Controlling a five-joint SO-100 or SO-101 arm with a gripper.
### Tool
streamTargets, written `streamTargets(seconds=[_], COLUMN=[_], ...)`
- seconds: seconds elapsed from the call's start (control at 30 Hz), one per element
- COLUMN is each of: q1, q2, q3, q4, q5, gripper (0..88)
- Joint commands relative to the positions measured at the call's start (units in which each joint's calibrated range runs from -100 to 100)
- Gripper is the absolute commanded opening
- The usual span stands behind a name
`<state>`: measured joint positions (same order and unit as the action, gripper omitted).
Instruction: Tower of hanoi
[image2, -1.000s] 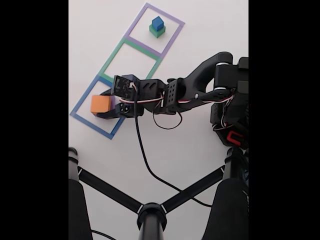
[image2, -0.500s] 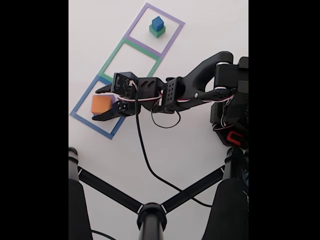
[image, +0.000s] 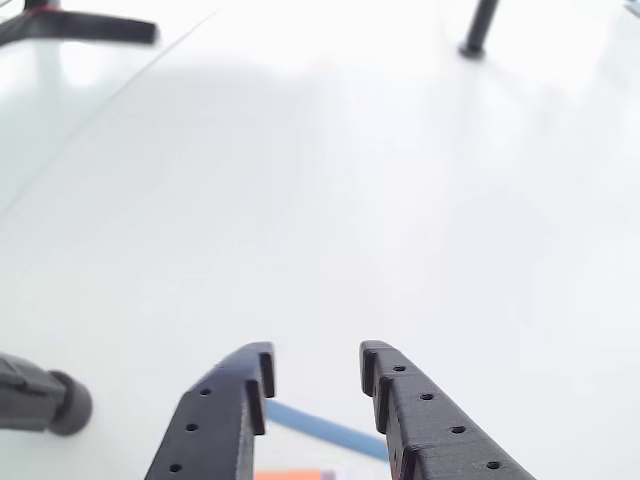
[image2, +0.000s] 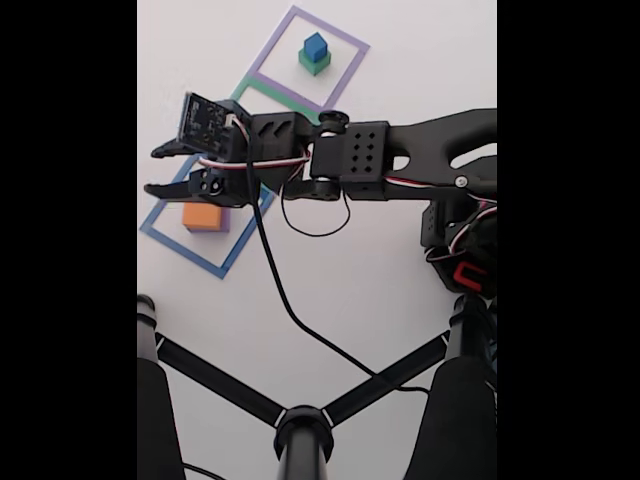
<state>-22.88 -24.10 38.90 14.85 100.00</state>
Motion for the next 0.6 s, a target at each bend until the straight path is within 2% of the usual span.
streamTargets(seconds=[0.0,0.1,0.23,0.33,0.43,0.57], q1=[1.88,2.71,3.86,5.23,7.82,12.40], q2=[-6.91,-5.95,-2.74,-1.06,-0.74,-0.82], q3=[-19.14,-33.41,-51.13,-60.21,-64.03,-64.03], q4=[30.84,47.84,63.78,71.72,74.79,75.93], q5=[0.00,0.00,-12.50,-17.83,-20.22,-18.93], gripper=[0.1,0.1,0.1,0.1,0.1,0.1])
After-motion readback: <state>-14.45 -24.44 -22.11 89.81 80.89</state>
